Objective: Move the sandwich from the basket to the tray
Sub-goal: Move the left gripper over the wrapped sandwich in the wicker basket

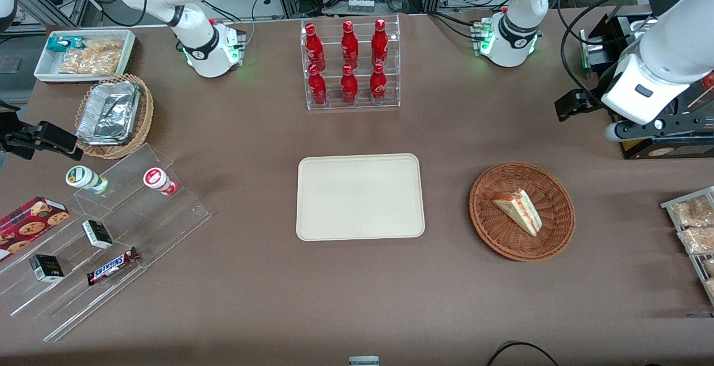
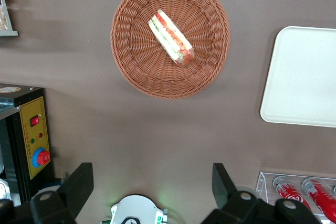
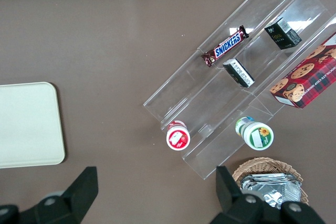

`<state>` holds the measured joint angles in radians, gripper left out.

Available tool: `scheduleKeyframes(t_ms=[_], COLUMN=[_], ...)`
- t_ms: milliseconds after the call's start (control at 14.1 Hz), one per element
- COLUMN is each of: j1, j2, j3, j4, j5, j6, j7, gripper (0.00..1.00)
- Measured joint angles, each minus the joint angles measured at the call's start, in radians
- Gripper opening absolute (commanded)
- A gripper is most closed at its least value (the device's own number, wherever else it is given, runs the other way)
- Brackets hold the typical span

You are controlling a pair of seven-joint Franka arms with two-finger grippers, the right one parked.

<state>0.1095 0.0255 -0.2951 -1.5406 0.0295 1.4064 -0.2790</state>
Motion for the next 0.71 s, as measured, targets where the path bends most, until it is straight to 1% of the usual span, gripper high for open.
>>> scheduleKeyframes(t_ms=[283,425,709], j1=[0.000,0.001,0.004], j2=[0.000,0.013,0.125], j3=[0.002,0.023,0.074], j4=[0.001,0.000,-0.009], j5=[0.000,0.000,0.001], j6=[0.000,0.000,-0.001], j7=[0.000,0.000,-0.001], gripper=[1.00,1.00,1.00])
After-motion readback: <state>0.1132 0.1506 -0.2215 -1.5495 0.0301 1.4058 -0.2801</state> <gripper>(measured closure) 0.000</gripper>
